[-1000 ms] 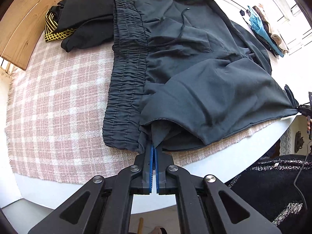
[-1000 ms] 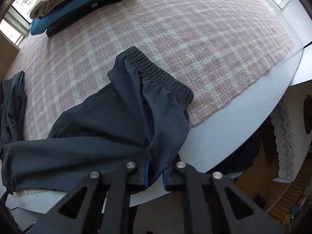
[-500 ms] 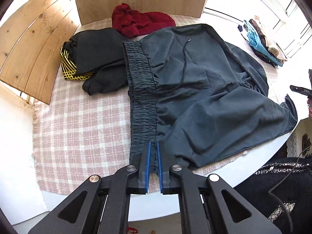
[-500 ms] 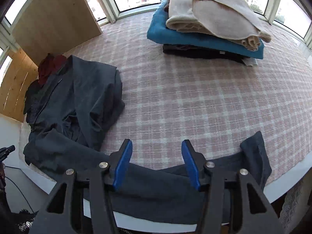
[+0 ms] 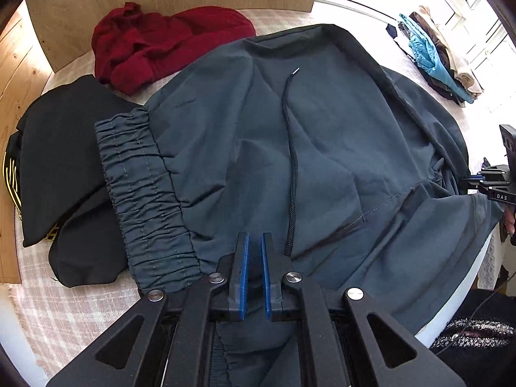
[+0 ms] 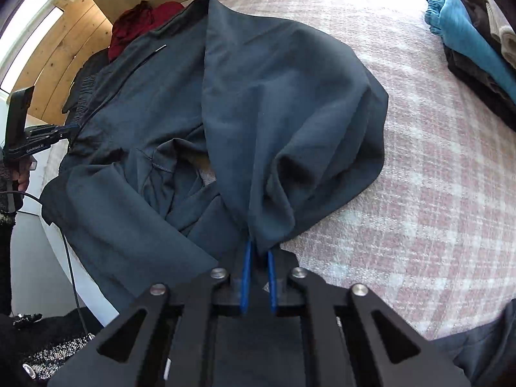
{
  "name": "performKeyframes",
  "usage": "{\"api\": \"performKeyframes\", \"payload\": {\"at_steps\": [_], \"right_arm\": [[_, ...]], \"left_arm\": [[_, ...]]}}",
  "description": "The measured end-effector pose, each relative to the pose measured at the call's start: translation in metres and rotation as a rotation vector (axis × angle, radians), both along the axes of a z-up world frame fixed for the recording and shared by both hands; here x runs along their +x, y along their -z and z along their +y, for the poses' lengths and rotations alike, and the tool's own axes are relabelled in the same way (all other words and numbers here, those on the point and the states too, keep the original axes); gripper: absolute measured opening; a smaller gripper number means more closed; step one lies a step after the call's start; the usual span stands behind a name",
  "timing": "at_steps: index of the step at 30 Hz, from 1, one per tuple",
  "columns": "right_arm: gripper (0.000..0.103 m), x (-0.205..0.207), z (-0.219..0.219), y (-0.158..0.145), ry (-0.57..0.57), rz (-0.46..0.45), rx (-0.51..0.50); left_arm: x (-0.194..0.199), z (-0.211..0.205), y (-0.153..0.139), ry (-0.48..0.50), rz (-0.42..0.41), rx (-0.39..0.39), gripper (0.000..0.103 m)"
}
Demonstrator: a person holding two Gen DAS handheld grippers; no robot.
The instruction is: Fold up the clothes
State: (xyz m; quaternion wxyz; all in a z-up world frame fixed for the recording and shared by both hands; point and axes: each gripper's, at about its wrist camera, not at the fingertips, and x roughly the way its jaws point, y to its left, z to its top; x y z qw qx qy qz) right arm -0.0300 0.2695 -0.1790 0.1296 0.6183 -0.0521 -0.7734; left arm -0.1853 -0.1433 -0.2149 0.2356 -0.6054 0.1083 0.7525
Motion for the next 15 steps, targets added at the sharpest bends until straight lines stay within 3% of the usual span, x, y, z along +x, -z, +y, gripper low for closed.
{"api": "performKeyframes", "payload": {"at_steps": [4, 11, 14, 15], "right_arm": [[0.006, -0.008, 0.031, -0.026, 0.061, 0.074, 0.100], [0.005, -0.030, 0.128, -0.127, 0.312, 0.289, 0.504], [0.011, -0.037, 0.155, -0.144, 0.353, 0.319, 0.596], [0.012, -0.037, 0.162, -0.143, 0.357, 0.299, 0.557]], "left_arm": [[0.002, 0.000, 0.012, 0.017, -0.019, -0.034, 0.007], [0.004, -0.001, 0.015, 0.028, -0.029, -0.034, 0.007], [0.007, 0.001, 0.014, 0.028, -0.029, -0.029, 0.007], [0.008, 0.002, 0.014, 0.028, -0.030, -0.026, 0.007]]}}
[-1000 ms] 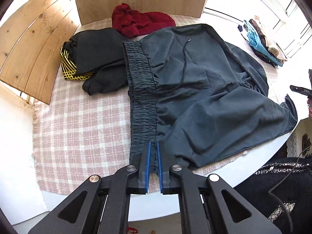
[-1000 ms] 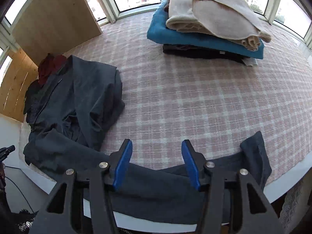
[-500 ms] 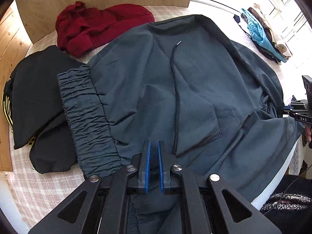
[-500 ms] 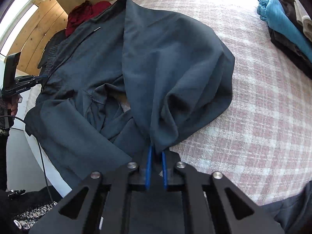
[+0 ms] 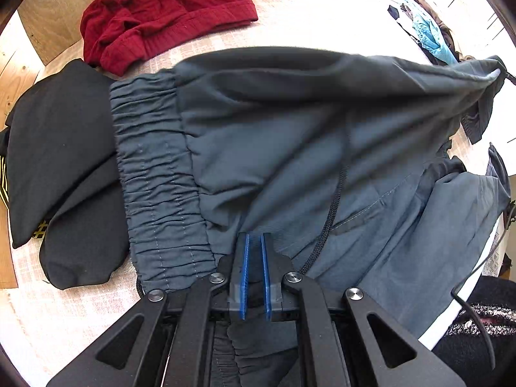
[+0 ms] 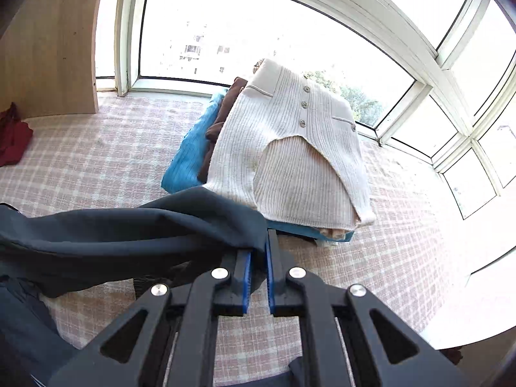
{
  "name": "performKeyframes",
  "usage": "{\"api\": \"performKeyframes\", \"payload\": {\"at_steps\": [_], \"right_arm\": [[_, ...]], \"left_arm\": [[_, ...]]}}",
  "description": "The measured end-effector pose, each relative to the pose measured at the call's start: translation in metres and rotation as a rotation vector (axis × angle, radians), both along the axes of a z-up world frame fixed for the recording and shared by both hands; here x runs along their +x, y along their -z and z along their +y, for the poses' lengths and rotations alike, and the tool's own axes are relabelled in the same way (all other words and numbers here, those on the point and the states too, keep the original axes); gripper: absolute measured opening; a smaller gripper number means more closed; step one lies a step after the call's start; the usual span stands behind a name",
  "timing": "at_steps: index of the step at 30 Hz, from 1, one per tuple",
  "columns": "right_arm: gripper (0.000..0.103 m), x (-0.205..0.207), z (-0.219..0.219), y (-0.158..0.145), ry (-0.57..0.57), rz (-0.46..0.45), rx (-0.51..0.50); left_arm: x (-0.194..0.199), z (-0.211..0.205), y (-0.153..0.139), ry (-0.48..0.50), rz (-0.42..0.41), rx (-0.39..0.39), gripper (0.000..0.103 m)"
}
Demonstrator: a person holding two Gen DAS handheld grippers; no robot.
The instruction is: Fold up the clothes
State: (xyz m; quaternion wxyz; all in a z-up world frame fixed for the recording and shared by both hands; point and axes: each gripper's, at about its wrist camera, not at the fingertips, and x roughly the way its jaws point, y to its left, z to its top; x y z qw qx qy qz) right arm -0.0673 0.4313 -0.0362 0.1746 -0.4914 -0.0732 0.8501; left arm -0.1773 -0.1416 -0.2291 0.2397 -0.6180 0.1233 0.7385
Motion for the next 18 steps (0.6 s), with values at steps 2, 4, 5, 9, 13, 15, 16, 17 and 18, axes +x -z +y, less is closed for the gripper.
{"api": "performKeyframes", "payload": {"at_steps": [2, 4, 5, 9, 13, 15, 16, 17, 18], "right_arm": [[0.023, 0.005, 0.009, 0.008, 0.003, -0.031, -0.139], [0.030, 0.017, 0.005, 0.023, 0.008, -0.039, -0.289], [0.034, 0.027, 0.003, 0.029, 0.007, -0.034, -0.330], [0.048, 0.057, -0.005, 0.064, 0.054, -0.088, -0.322], [0.048, 0.076, 0.004, 0.104, 0.096, -0.175, -0.380], [0.048, 0.077, 0.004, 0.119, 0.097, -0.194, -0.401], [0.048, 0.075, 0.003, 0.125, 0.092, -0.203, -0.410], [0.048, 0.073, 0.002, 0.131, 0.087, -0.212, -0.419], [0.048, 0.071, 0.001, 0.134, 0.087, -0.220, -0.426]], "left_arm": [[0.002, 0.001, -0.001, -0.002, -0.002, 0.004, 0.007], [0.004, -0.001, -0.003, -0.009, -0.004, 0.012, 0.007], [0.005, -0.002, -0.005, -0.013, -0.003, 0.015, 0.007], [0.010, -0.005, -0.025, -0.019, 0.025, 0.009, 0.007], [0.006, 0.012, -0.058, 0.042, 0.072, 0.057, 0.015], [0.001, 0.030, -0.069, 0.102, 0.100, 0.052, 0.024], [-0.003, 0.046, -0.069, 0.155, 0.119, 0.022, 0.024], [-0.005, 0.062, -0.066, 0.211, 0.127, 0.000, 0.024], [-0.010, 0.079, -0.064, 0.280, 0.134, -0.024, 0.024]]}}
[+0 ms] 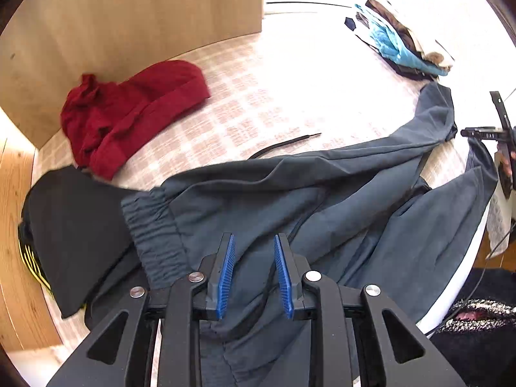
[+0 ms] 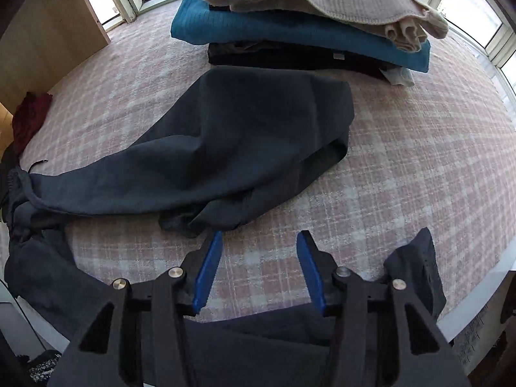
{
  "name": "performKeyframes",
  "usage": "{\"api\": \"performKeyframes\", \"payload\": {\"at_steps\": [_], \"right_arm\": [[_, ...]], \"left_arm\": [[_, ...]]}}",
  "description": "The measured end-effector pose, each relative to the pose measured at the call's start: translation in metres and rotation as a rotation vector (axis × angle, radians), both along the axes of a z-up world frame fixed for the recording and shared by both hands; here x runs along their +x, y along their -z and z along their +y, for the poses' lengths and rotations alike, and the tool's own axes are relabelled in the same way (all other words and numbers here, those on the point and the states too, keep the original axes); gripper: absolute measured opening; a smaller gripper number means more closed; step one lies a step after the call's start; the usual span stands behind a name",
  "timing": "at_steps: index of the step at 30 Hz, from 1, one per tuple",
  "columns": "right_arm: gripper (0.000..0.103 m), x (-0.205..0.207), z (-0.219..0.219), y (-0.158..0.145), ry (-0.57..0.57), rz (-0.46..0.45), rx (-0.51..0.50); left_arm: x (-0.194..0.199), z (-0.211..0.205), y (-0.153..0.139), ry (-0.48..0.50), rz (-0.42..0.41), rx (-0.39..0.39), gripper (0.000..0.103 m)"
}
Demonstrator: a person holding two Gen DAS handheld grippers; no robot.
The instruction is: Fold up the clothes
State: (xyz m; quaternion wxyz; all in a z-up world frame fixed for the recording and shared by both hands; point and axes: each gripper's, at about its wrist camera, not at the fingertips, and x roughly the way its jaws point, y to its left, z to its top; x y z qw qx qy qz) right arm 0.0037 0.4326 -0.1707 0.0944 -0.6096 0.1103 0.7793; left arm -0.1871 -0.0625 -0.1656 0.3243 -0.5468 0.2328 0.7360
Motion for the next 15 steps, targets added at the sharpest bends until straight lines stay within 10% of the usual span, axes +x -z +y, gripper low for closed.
{"api": "performKeyframes", "payload": {"at_steps": [7, 15], "right_arm": [[0.048, -0.008, -0.006, -0.012, -0.036, 0.008, 0.001], [0.048, 0.003, 0.003, -0.019, 0.007, 0.010, -0.012]], "left_arm": [[-0.020, 0.076, 0.031, 0.401, 0.093, -0.235, 0.027], [-0.040, 0.081, 0.050, 0.504, -0.022, -0.231, 0.026]]}}
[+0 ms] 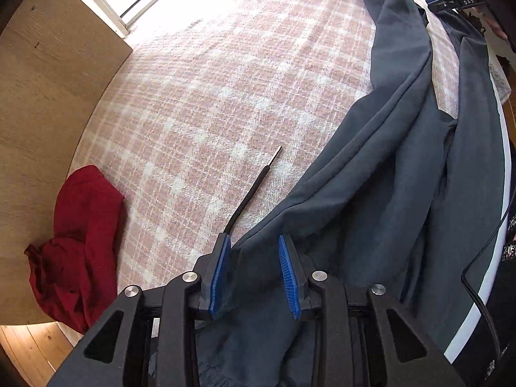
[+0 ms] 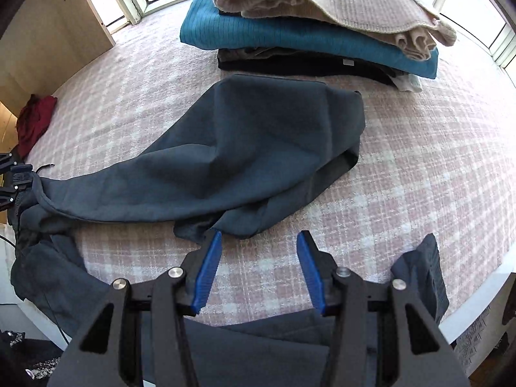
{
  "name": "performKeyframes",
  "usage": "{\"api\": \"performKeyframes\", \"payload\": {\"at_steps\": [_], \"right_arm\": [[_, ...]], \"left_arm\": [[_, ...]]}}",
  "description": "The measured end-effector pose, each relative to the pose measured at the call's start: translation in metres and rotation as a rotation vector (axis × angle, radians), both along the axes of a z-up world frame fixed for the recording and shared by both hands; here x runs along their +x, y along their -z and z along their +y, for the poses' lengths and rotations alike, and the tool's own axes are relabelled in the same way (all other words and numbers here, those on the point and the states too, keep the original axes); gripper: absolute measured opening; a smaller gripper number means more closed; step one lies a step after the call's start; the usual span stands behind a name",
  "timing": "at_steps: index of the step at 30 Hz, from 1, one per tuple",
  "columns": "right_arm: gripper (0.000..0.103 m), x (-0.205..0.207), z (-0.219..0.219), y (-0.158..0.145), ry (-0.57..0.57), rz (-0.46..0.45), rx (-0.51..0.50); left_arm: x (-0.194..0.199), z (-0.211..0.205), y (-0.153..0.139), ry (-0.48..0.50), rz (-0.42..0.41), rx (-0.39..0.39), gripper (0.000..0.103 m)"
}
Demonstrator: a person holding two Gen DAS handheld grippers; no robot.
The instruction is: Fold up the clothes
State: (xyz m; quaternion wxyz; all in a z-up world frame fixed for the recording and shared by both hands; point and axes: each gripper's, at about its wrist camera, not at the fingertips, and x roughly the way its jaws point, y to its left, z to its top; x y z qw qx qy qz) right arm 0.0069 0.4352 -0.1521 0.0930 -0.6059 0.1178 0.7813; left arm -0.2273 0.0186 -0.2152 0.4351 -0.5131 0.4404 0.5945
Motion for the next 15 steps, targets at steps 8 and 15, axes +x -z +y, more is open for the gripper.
{"api": "performKeyframes", "payload": {"at_steps": [8, 15], "right_arm": [[0.048, 0.004, -0.001, 0.015, 0.040, -0.010, -0.034], [0.048, -0.015, -0.008, 0.029, 0.076, -0.005, -0.057]], "left_arm": [[-0.022, -0.016, -0.010, -0.158, -0.060, 0.062, 0.004], [-0.070, -0.036, -0.029, -0.389, 0.012, 0.155, 0.004]]}}
